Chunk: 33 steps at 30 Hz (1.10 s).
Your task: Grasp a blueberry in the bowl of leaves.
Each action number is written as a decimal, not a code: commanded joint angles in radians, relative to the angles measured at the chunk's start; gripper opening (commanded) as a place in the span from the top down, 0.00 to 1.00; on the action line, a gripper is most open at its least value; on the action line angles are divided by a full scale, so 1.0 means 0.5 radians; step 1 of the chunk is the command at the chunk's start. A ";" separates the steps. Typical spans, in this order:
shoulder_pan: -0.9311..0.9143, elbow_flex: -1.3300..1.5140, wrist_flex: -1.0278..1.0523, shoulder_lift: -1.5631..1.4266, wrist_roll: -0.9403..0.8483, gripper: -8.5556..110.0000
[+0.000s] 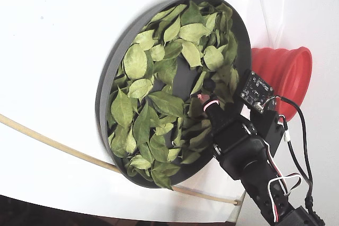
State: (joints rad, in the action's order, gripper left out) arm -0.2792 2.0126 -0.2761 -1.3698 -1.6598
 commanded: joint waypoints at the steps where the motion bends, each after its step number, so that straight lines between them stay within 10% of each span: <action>1: -0.028 -0.040 0.006 -0.098 -0.123 0.82; 33: 0.009 -0.120 -0.021 -0.095 -0.061 0.80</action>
State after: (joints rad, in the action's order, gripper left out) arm -0.2777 2.0126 -0.2700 -1.3698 -1.6935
